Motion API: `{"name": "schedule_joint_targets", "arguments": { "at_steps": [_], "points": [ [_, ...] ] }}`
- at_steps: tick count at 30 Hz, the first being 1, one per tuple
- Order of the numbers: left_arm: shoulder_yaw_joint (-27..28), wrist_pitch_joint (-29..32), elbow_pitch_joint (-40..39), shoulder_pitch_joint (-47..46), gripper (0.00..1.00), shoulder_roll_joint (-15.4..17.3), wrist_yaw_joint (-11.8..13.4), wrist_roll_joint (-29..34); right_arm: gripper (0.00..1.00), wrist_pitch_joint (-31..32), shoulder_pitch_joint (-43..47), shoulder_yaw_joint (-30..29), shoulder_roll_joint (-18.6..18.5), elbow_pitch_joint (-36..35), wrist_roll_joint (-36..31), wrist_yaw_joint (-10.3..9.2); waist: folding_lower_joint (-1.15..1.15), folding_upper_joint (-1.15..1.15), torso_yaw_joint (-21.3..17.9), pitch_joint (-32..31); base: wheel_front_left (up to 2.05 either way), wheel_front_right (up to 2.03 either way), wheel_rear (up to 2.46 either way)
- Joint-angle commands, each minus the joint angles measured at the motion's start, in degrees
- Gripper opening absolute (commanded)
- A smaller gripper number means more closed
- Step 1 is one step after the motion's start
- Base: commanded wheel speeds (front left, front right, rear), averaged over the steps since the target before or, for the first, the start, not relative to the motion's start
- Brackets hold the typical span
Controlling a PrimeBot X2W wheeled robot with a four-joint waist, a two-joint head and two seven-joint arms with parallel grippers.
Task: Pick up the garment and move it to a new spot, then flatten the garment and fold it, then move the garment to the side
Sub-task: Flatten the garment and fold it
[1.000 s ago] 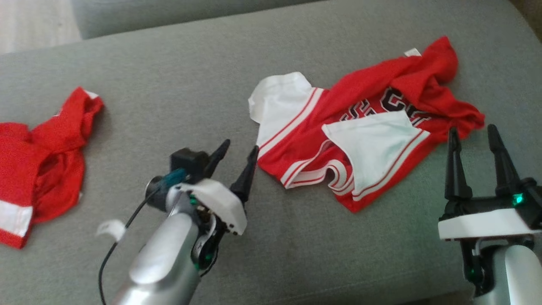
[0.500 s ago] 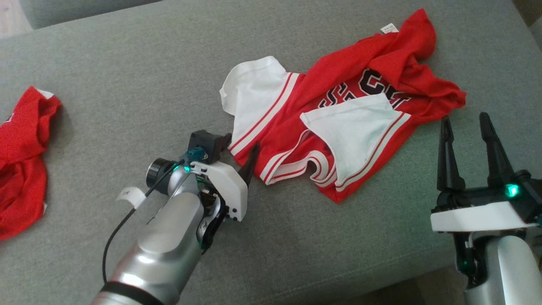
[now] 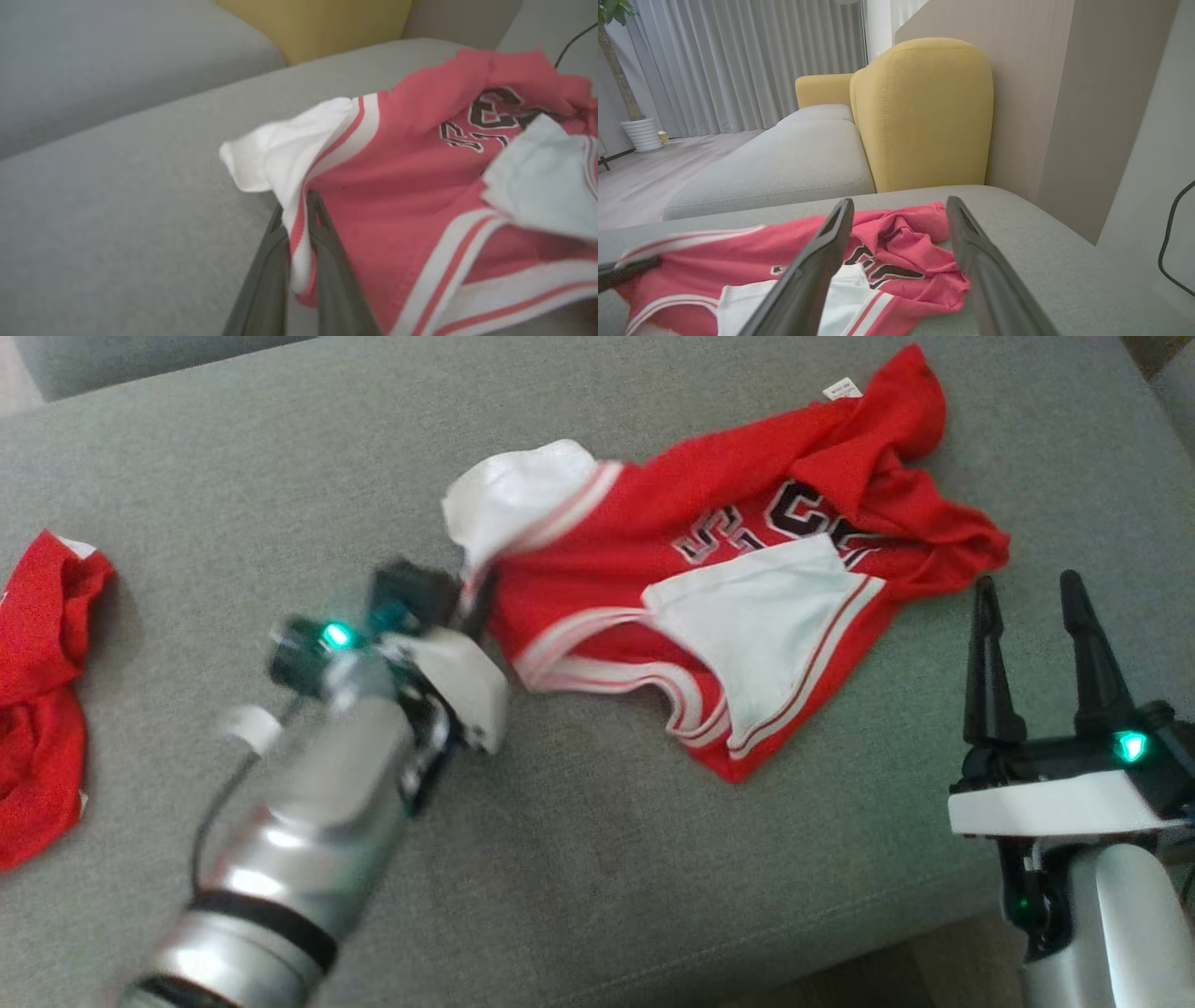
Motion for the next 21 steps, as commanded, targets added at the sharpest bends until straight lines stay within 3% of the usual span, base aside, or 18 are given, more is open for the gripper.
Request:
{"name": "schedule_joint_targets", "arguments": {
  "at_steps": [1, 6, 9, 14, 15, 16, 17, 18, 21],
  "points": [
    [2.8, -1.0, -1.5, -5.2, 0.0, 3.1, 0.6, 0.8, 1.0, -0.5, -1.6, 1.3, -0.3, -1.3, 0.5, -0.05, 0.0, 0.0, 0.1, -0.3, 0.0, 0.0, 0.0],
    [3.6, -1.5, -1.2, -9.8, 0.0, 7.8, -0.2, 2.0, 1.0, -0.6, -2.0, 1.5, -0.3, -0.4, 0.6, -0.05, 0.0, 0.0, 0.3, -0.7, 0.0, 0.0, 0.0],
    [3.5, -1.0, 0.3, -14.3, 0.0, 12.0, -2.0, 2.9, 1.0, -0.8, -2.6, 1.9, -0.3, 1.0, 0.8, -0.05, 0.0, 0.0, 0.2, -1.1, 0.0, 0.0, 0.0],
    [2.7, 0.0, 2.9, -16.8, 0.0, 14.0, -4.0, 3.6, 1.0, -0.8, -3.1, 2.6, -0.3, 2.6, 1.1, -0.05, 0.0, 0.0, 0.0, -1.0, 0.0, 0.0, 0.0],
    [2.5, 0.1, 3.7, -17.1, 0.09, 14.0, -4.3, 3.6, 1.0, -0.9, -3.2, 2.8, -0.3, 2.9, 1.1, -0.05, 0.0, 0.0, 0.0, -1.0, 0.0, 0.0, 0.0],
    [2.4, 0.2, 4.5, -17.2, 0.39, 14.0, -4.4, 3.6, 1.0, -0.9, -3.3, 2.9, -0.3, 3.3, 1.2, -0.05, 0.0, 0.0, 0.0, -1.0, 0.0, 0.0, 0.0],
    [2.4, 0.1, 5.2, -17.3, 0.95, 13.9, -4.3, 3.4, 1.0, -1.0, -3.4, 2.9, -0.3, 3.6, 1.2, -0.05, 0.0, 0.0, 0.0, -0.9, 0.0, 0.0, 0.0],
    [2.9, -0.2, 5.8, -17.2, 1.0, 13.6, -3.9, 2.9, 1.0, -1.0, -3.5, 2.9, -0.3, 3.9, 1.1, -0.05, 0.0, 0.0, 0.1, -0.9, 0.0, 0.0, 0.0],
    [3.8, -1.1, 6.3, -16.3, 1.0, 12.6, -3.4, 1.9, 1.0, -1.0, -3.7, 2.6, -0.3, 4.5, 1.0, -0.05, 0.0, 0.0, 0.6, -1.2, 0.0, 0.0, 0.0]
  ]
}}
